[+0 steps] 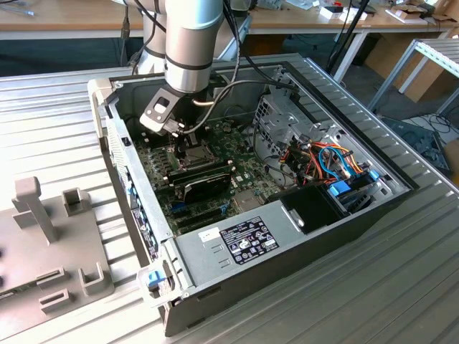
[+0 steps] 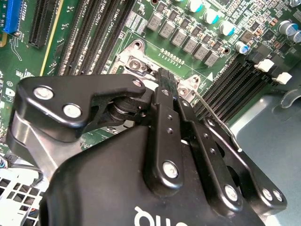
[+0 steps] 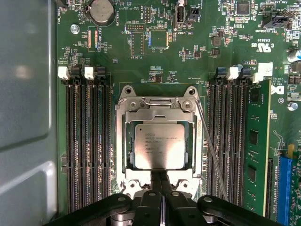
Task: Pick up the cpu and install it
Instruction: 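Close the cpu cover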
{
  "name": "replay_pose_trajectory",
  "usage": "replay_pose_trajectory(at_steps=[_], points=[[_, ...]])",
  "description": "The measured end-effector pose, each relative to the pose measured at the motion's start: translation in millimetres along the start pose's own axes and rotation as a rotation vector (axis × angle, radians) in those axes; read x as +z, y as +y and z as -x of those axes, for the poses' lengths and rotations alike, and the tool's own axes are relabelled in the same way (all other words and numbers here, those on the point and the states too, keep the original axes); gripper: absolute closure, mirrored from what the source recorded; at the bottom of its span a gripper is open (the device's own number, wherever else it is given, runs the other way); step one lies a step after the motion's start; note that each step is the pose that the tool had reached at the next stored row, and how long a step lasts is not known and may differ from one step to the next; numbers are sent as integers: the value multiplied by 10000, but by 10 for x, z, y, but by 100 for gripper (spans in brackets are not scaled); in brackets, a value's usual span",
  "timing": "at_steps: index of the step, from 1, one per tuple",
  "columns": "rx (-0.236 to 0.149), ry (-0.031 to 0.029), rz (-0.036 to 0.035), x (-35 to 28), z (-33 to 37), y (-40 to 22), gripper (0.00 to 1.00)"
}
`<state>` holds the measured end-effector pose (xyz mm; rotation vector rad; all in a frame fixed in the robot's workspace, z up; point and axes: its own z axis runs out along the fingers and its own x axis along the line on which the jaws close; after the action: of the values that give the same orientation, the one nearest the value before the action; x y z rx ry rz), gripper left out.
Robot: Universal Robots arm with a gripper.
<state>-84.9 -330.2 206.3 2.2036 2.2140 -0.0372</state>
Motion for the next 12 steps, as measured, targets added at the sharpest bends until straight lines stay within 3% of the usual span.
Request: replay_pose_trajectory(at_steps=[8, 12], points=[[0, 1, 1, 2, 0, 0, 89], [1, 2, 1, -37, 1, 0, 89]])
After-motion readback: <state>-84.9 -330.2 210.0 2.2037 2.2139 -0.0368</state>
